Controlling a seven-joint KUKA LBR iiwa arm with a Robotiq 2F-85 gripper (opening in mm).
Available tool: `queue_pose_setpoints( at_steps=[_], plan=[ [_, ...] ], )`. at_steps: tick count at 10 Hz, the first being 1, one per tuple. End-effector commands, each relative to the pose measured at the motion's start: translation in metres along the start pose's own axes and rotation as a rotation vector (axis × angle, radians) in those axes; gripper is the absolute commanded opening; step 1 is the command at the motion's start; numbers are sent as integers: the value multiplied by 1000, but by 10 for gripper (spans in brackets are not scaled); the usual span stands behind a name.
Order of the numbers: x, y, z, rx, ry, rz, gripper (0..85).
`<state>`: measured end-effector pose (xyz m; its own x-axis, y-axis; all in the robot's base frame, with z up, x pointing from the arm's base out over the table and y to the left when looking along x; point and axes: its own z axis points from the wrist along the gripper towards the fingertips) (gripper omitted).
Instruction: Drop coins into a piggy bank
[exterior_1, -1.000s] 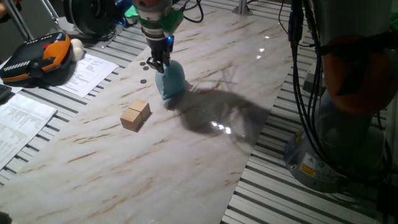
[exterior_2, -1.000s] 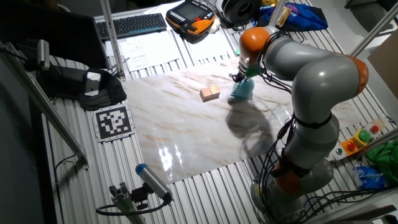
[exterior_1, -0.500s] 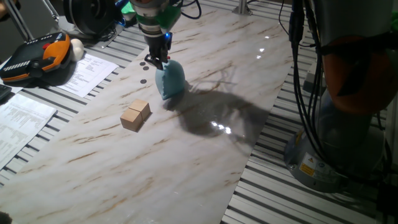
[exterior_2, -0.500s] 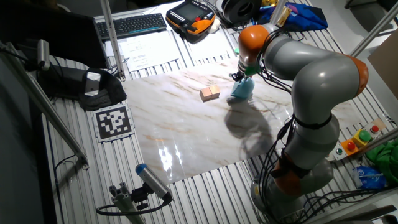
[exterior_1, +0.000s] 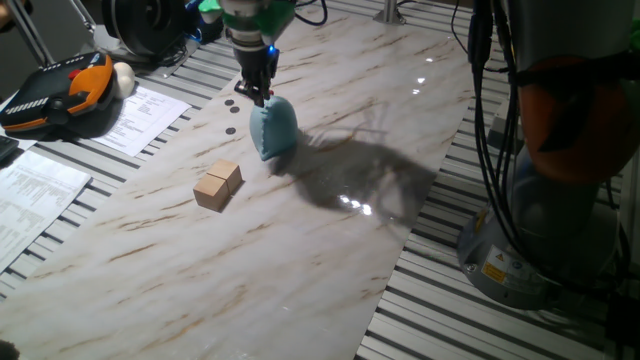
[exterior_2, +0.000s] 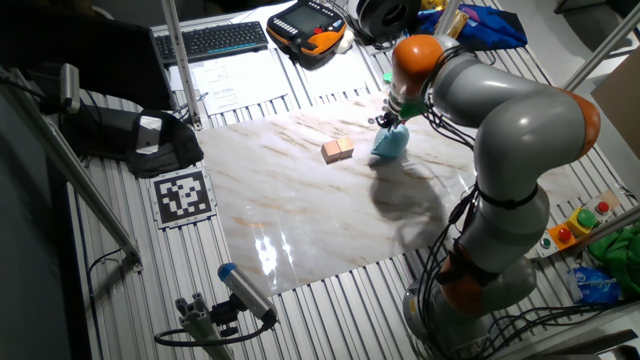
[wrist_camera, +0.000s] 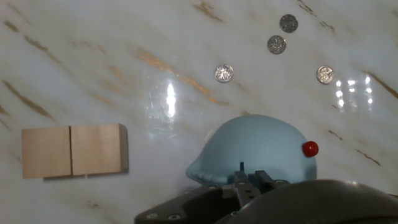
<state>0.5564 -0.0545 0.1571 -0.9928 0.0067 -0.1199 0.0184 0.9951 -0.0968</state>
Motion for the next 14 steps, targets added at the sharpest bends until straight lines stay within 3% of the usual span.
queue_pose_setpoints(
  at_steps=[1,11,13,14],
  plan=[
    [1,1,-2,-1,0,3,0],
    [15,6,-11,-26,-2,47,0],
    [16,8,-12,-59,2,72,0],
    [17,9,-12,-56,8,67,0]
  ],
)
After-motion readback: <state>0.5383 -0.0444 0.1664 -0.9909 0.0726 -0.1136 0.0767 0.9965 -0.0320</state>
